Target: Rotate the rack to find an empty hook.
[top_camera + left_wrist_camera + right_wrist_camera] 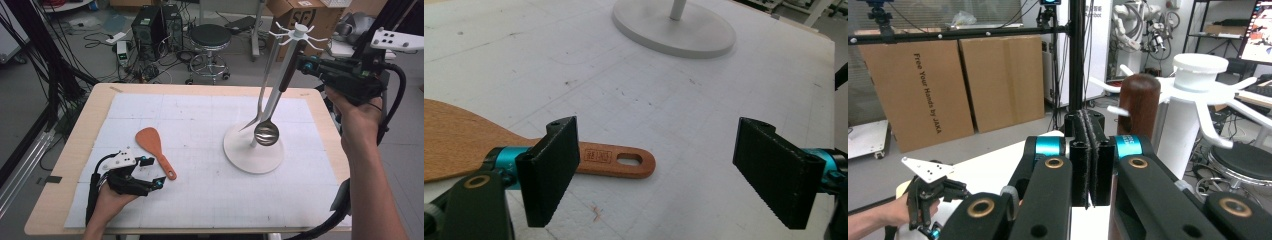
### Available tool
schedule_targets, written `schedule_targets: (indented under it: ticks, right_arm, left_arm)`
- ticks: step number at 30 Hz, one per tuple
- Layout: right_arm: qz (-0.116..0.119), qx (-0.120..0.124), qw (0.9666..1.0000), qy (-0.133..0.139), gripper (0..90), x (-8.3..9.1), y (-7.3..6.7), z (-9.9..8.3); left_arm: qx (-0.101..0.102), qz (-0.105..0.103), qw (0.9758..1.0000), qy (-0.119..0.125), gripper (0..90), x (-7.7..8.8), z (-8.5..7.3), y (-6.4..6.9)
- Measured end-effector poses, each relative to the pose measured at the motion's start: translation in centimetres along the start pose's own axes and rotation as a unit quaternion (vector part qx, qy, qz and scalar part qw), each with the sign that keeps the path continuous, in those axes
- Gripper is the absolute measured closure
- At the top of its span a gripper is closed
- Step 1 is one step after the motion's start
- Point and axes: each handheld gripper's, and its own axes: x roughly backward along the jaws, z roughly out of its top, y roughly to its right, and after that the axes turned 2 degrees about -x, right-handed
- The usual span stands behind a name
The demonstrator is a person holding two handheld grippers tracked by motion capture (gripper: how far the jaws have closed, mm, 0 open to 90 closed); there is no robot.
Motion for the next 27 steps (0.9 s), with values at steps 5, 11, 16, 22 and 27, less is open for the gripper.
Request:
schedule_targets:
  ticks: [5,11,16,22,27]
  right_arm:
    - [0.001,0.003,1.0000,0.001,89.6,0.6,0.1,-0.4]
    - [-0.005,-0.003,1.0000,0.004,89.6,1.7,0.8,-1.1]
    - [-0.018,-0.015,0.9997,0.008,89.6,2.9,1.7,-1.3]
    - [-0.031,-0.024,0.9991,0.014,89.6,3.6,2.8,-0.9]
    - [-0.041,-0.030,0.9986,0.014,89.6,3.7,3.5,-0.5]
  left_arm:
    - [-0.001,0.000,1.0000,-0.001,19.3,0.0,0.0,-0.1]
    - [0.000,0.001,1.0000,-0.001,19.2,-0.1,0.0,0.0]
    - [0.001,0.001,1.0000,0.000,19.2,-0.1,0.0,0.0]
    - [0.000,0.001,1.0000,-0.001,19.1,0.0,0.0,-0.1]
    - [0.000,0.000,1.0000,-0.001,19.1,0.0,0.0,-0.1]
